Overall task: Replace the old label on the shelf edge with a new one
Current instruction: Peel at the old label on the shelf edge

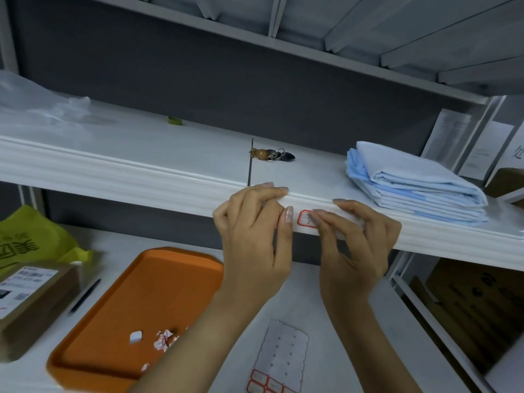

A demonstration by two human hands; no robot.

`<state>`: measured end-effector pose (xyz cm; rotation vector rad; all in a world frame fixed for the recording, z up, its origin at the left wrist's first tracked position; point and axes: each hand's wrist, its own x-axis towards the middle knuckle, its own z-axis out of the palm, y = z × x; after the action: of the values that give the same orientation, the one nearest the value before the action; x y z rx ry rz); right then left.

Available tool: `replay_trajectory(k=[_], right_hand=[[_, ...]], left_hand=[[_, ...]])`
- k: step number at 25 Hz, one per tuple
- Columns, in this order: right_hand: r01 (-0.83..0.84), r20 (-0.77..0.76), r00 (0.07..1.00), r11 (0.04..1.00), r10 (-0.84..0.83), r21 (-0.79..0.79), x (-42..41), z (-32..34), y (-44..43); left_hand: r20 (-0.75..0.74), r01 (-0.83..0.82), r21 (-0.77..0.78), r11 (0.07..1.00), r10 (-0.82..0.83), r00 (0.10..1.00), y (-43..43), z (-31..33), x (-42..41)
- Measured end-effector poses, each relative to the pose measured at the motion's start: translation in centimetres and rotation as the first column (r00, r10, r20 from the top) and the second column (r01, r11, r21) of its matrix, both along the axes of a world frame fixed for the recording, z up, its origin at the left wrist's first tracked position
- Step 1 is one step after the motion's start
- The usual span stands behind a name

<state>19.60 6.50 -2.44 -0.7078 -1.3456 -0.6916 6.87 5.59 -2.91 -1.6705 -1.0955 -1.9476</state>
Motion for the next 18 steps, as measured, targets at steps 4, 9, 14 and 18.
replay_trajectory(k=[4,9,14,18], right_hand=[[0.025,0.006,1.000,0.999,-0.025,0.022,-0.03,-0.27,0.35],[0.074,0.020,0.997,0.996,-0.075,0.050,-0.02,-0.36,0.82],[0.107,0.028,0.994,0.994,-0.107,0.017,-0.10,-0.41,0.75],[0.085,0.042,0.996,0.996,-0.084,-0.006,0.06,-0.51,0.74]], left_hand=[[0.026,0.009,0.009,1.000,-0.009,1.000,0.10,-0.09,0.25],[0.027,0.014,0.016,1.000,-0.014,1.000,0.10,-0.03,0.29],[0.019,0.004,0.015,1.000,-0.004,1.000,-0.03,-0.02,0.24],[-0.018,0.008,0.027,1.000,-0.008,1.000,0.05,-0.13,-0.14]])
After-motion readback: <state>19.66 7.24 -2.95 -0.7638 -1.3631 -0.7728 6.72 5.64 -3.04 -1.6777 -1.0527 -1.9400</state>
